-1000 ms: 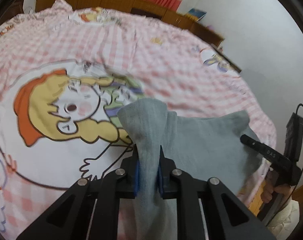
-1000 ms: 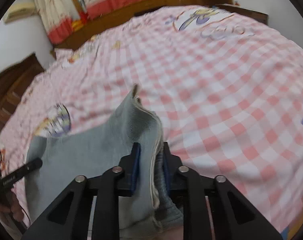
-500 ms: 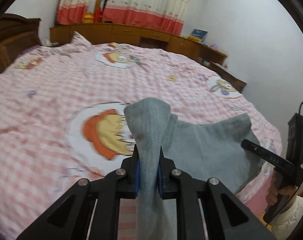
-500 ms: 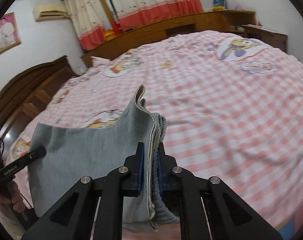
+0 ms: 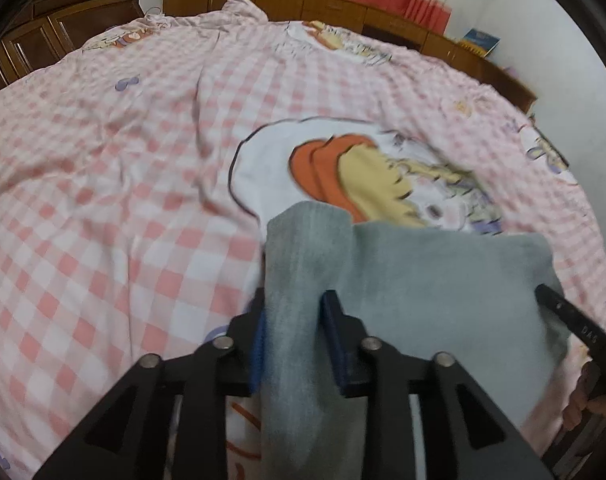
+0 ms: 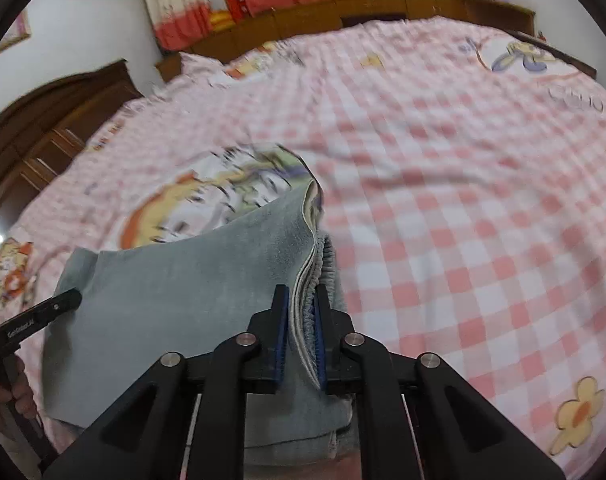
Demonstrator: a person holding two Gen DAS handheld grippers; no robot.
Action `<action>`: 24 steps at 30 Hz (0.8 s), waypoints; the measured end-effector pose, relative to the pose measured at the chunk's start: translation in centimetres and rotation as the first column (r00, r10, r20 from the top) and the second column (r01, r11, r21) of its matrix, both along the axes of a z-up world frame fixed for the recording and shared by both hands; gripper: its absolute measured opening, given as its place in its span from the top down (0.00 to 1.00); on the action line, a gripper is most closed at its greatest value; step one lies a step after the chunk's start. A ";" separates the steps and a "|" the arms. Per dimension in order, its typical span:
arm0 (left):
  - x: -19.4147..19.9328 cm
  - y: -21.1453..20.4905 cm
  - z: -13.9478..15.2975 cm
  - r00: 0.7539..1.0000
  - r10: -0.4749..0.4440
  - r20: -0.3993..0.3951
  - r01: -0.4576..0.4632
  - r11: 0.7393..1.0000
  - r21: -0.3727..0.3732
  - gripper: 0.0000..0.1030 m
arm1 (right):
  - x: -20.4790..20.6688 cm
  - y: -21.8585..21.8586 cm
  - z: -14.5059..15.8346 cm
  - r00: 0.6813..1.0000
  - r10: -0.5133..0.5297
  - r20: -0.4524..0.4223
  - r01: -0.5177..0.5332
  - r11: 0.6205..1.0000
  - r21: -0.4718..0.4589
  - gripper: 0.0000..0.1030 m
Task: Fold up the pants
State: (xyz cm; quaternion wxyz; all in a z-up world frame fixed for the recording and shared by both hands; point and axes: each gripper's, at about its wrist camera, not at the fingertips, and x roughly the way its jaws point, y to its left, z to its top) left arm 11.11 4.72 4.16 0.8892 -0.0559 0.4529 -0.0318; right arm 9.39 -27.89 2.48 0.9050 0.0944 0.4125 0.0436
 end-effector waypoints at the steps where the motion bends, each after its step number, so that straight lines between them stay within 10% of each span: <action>1: 0.0 0.0 -0.3 1.000 -0.006 0.003 0.006 1.000 0.014 0.66 | 0.1 0.0 -0.4 1.000 0.000 -0.006 0.000 1.000 -0.017 0.75; 14: -1.2 -1.4 5.9 0.988 -0.092 0.126 0.097 0.995 -0.032 0.65 | -1.0 1.8 4.7 0.986 0.093 0.138 -0.084 0.994 -0.073 0.70; 24: 4.5 -1.6 -0.8 0.998 -0.028 -0.053 0.026 0.999 -0.033 0.85 | 3.1 3.7 0.2 0.993 0.116 0.014 -0.114 0.989 -0.091 0.75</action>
